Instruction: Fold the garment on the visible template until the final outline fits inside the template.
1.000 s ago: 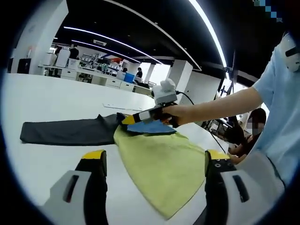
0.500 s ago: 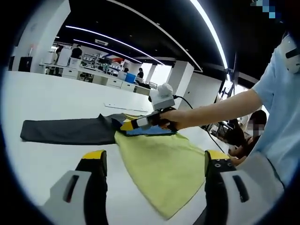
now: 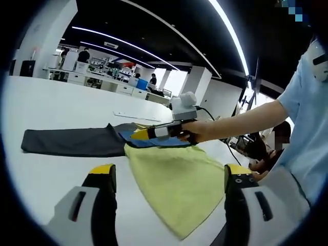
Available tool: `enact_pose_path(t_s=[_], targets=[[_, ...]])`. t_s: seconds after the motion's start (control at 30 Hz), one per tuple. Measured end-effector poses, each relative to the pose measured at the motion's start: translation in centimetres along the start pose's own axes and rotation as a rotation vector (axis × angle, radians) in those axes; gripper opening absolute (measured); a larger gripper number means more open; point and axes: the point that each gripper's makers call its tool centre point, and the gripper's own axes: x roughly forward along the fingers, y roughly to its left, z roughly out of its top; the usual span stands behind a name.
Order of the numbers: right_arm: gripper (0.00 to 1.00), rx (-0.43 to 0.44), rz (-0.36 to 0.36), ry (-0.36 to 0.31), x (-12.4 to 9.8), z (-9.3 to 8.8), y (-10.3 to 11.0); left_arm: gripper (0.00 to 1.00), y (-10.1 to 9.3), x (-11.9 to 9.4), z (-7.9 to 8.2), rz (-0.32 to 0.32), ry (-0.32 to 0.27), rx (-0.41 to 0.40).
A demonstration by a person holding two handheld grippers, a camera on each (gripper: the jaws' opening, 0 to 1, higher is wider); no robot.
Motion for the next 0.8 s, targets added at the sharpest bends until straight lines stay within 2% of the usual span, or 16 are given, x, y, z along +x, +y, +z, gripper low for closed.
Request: enact_pose_path(t_s=[0.03, 0.17, 0.27, 0.57, 0.8], targets=[[0.55, 0.001, -0.004, -0.011, -0.2, 0.2, -0.1, 0.84, 0.0, 0.0, -0.1, -0.001, 0.002, 0.0], [0.79, 0.028, -0.01, -0.056, -0.8, 0.9, -0.7, 0.85, -0.1, 0.0, -0.1, -0.006, 0.004, -0.004], [0.89, 0.015, -0.022, -0.062, -1.4, 0.9, -1.1, 0.85, -0.2, 0.0, -0.1, -0.009, -0.003, -0.013], [0.99, 0.017, -0.034, -0.043, -4.4, -0.3, -2.5, 0.85, -0.3, 0.3, -0.4, -0.014, 0.007, -0.017], [1.0, 0.026, -0.018, -0.036, -7.8, -0.7, -3.3, 0.85, -0.4, 0.4, -0.9, -0.018, 0.026, -0.017]])
